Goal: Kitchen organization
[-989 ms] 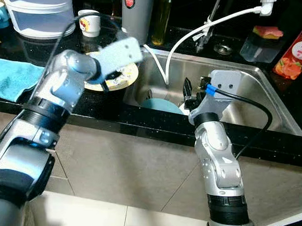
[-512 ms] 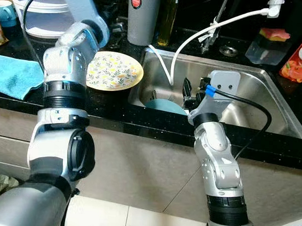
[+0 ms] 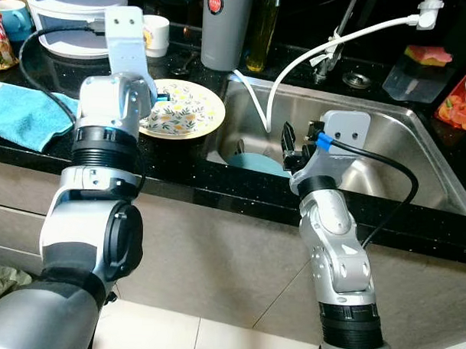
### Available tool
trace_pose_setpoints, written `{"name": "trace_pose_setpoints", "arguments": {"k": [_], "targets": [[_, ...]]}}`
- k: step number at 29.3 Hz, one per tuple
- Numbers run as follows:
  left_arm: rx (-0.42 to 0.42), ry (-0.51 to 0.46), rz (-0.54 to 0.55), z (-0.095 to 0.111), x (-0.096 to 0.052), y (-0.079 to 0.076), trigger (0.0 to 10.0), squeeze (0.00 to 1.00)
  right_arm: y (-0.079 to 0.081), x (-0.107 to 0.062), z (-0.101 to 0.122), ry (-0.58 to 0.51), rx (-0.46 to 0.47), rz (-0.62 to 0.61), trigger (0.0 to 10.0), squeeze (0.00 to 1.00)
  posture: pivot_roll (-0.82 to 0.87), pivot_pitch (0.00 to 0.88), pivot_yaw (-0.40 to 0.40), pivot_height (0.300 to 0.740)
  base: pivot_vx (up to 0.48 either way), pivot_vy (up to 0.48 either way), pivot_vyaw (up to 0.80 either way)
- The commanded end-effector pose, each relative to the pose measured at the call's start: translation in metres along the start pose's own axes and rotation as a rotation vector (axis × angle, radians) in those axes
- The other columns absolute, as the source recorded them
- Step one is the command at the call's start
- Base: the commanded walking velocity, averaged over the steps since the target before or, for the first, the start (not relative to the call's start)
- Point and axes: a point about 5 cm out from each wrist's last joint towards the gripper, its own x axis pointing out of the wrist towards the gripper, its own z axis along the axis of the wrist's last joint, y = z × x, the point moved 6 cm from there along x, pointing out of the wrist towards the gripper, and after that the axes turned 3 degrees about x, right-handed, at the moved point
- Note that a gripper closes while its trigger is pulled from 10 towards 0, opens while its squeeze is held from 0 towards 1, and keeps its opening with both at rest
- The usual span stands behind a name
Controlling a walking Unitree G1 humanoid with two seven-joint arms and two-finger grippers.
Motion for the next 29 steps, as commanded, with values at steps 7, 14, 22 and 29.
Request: {"name": "trace_pose_setpoints", "arguments": {"k": [7, 14, 22, 29], "targets": [[0.502, -0.466, 0.065, 0.069, -0.016, -0.013, 10.0, 0.0, -0.005, 0.0, -0.002, 0.007, -0.002, -0.015, 10.0, 0.0, 0.24, 0.059, -0.052, 0.74, 0.0, 0.0, 0.0], [0.631, -0.464, -0.134, 0.052, -0.012, -0.044, 10.0, 0.0, -0.005, 0.0, -0.002, 0.008, -0.003, -0.017, 10.0, 0.0, 0.24, 0.061, -0.054, 0.74, 0.0, 0.0, 0.0], [0.674, -0.126, -0.578, -0.02, -0.009, -0.064, 10.0, 0.0, -0.008, -0.002, -0.001, 0.01, -0.008, -0.021, 10.0, 0.0, 0.22, 0.07, -0.064, 0.74, 0.0, 0.0, 0.0], [0.688, 0.075, -0.738, -0.043, -0.02, -0.057, 10.0, 0.0, -0.007, -0.002, -0.001, 0.016, -0.01, -0.008, 10.0, 0.0, 0.22, 0.085, -0.082, 0.74, 0.0, 0.0, 0.0]]}}
